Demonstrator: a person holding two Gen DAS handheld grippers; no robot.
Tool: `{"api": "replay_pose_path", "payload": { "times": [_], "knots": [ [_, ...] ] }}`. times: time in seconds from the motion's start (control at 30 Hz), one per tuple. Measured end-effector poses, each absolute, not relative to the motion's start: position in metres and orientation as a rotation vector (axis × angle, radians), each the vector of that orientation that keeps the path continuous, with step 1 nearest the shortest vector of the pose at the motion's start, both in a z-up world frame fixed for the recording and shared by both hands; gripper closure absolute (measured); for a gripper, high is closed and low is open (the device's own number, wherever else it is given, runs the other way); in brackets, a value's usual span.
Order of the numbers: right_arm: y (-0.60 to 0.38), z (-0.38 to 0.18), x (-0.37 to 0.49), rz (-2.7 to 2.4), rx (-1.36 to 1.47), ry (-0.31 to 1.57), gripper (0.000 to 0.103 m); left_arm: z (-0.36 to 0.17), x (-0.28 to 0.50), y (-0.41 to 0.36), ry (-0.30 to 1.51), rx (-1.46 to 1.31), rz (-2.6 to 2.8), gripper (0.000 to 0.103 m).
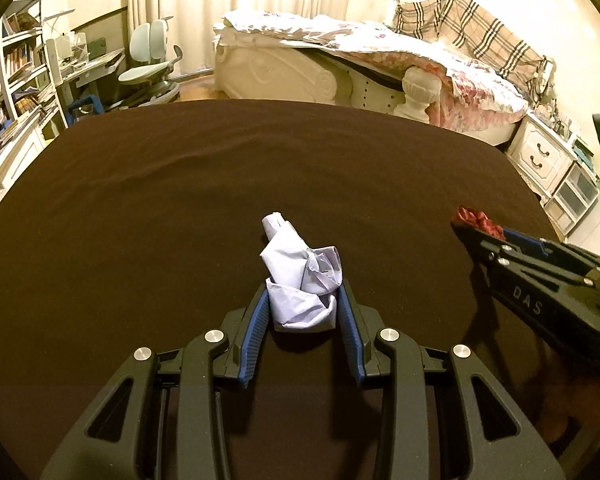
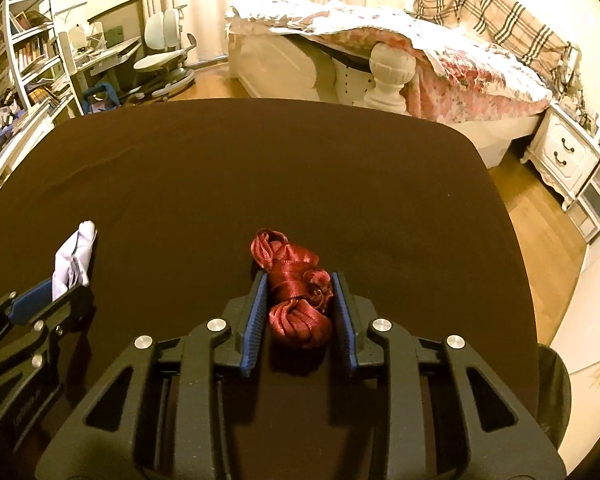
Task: Collect trash
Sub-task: 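Grasp the red ribbon with the right tool while the left tool holds the cloth, then carry the cloth and red ribbon with both tools over the black bin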
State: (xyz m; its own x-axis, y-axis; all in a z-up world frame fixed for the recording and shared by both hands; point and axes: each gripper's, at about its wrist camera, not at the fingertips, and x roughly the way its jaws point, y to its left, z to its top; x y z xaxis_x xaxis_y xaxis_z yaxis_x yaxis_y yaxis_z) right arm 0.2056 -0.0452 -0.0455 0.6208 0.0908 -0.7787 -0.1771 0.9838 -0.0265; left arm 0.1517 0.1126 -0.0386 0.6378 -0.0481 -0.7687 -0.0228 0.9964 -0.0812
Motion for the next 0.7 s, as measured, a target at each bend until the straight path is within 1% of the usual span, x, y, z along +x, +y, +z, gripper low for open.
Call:
{"api": "replay_pose_path", "payload": {
  "times": [0.3, 0.7],
  "knots": [
    [-0.06, -0.049, 0.15, 0.185, -0.06, 0.896, 0.073, -0.036, 0.134, 0.107, 0.87, -0.095, -0.028, 0.067],
    [-0.095, -0.042, 0.083, 0.176, -0.023, 0.887, 0.073, -0.034, 0.102, 0.074, 0.861, -0.083, -0.088, 0.067]
  ]
}}
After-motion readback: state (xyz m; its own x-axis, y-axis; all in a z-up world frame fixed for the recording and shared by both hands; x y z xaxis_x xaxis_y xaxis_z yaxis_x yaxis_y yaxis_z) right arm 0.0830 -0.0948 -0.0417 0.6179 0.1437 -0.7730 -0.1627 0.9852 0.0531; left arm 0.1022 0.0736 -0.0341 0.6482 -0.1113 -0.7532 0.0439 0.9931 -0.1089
